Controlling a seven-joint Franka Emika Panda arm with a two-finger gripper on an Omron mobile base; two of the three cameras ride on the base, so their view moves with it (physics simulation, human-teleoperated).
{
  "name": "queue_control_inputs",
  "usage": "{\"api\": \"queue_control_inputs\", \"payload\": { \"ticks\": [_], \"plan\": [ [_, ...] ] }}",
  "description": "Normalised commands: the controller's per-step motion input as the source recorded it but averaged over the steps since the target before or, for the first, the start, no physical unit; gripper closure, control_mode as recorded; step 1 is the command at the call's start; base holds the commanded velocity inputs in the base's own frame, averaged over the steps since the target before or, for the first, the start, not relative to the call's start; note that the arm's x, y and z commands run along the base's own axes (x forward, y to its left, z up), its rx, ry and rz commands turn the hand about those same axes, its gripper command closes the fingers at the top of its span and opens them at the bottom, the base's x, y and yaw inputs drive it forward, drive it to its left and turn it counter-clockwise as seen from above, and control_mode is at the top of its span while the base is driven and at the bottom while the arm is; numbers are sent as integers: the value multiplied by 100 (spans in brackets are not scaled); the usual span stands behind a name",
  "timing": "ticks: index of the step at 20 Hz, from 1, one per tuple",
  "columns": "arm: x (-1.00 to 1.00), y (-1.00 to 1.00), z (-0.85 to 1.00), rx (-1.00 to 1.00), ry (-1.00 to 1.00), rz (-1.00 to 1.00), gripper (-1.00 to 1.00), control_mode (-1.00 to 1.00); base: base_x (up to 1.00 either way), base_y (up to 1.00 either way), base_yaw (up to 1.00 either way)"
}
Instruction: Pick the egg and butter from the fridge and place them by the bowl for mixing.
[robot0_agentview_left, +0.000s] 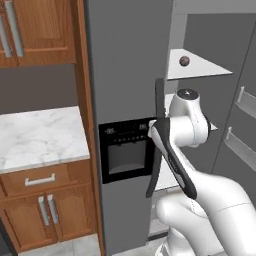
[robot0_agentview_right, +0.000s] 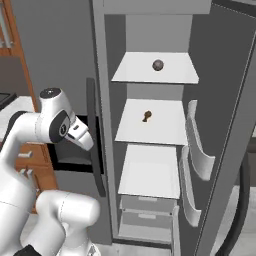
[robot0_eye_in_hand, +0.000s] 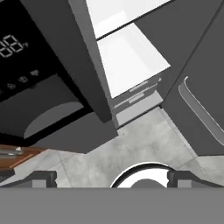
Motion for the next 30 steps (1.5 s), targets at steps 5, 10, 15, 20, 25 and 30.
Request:
{"api": "queue_control_inputs", "payload": {
  "ticks": [5,10,15,20,25,30],
  "plan": [
    [0,0,0,0,0,0,-100,100,1,-62,0],
    [0,0,0,0,0,0,-100,100,12,-47,8],
    [0,0,0,0,0,0,-100,100,26,-29,10],
    [0,0,0,0,0,0,-100,100,38,-19,10],
    [0,0,0,0,0,0,-100,100,51,-16,10],
    [0,0,0,0,0,0,-100,100,44,-15,11]
  ]
}}
